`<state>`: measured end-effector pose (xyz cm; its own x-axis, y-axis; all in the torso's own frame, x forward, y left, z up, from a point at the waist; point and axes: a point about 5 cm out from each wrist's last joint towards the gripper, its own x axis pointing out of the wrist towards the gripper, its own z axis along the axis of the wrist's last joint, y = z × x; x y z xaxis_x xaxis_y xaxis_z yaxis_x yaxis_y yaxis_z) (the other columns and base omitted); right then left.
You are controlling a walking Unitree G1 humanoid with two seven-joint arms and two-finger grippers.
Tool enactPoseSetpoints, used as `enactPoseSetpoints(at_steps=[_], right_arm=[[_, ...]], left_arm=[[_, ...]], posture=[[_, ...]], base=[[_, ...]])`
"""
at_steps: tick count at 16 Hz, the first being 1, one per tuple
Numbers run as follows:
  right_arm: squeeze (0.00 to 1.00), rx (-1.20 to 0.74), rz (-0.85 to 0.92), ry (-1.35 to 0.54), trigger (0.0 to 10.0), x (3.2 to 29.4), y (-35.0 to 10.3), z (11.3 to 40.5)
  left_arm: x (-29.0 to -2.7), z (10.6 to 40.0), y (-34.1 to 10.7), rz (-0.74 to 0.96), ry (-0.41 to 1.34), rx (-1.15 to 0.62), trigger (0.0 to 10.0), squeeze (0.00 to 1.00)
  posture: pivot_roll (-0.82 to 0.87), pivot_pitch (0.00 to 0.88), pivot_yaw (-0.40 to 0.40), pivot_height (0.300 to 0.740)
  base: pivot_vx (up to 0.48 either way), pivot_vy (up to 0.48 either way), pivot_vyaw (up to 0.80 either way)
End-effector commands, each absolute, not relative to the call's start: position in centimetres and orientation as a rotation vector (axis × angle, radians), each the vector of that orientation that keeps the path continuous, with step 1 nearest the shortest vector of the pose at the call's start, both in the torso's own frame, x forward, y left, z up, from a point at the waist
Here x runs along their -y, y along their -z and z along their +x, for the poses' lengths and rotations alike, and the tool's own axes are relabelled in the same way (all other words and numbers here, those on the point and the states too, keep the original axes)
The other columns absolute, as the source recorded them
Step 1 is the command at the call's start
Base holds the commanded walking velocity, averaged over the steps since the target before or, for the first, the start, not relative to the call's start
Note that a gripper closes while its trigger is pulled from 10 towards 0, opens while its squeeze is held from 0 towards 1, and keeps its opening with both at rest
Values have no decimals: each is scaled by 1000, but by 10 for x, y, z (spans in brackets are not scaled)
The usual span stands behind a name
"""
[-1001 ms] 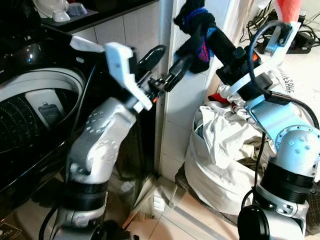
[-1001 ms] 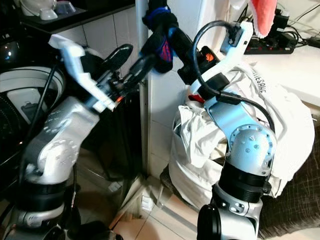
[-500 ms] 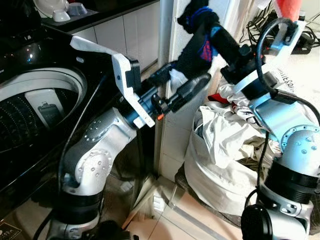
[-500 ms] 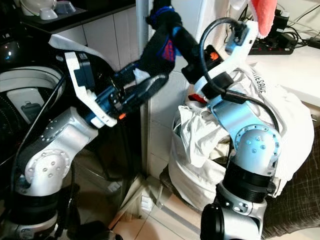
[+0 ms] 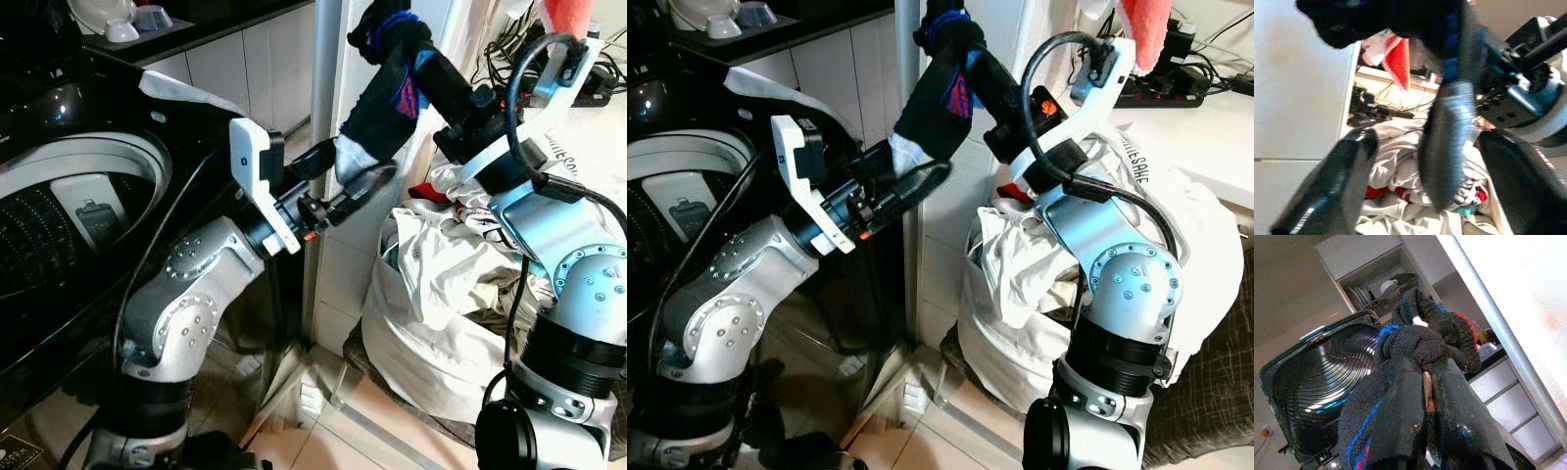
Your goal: Clothes washing
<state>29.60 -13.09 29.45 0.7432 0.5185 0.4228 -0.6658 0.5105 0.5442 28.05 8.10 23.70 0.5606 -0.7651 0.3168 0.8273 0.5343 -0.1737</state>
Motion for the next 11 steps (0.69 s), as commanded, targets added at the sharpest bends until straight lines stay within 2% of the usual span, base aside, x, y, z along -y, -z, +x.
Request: enactPoseSetpoints(at_steps=[1, 11], right_arm=[[0, 232, 737, -728, 0, 129, -298, 293], [0, 218, 729, -733, 0, 128, -295, 291]], left_arm=[[-82, 283, -244, -308, 943, 240, 0, 0], [-83, 285, -245, -298, 938, 254, 0, 0]], posture=[[-3, 0, -20, 740], [-3, 0, -14, 740]], base=[[0, 0, 0], [0, 0, 0]])
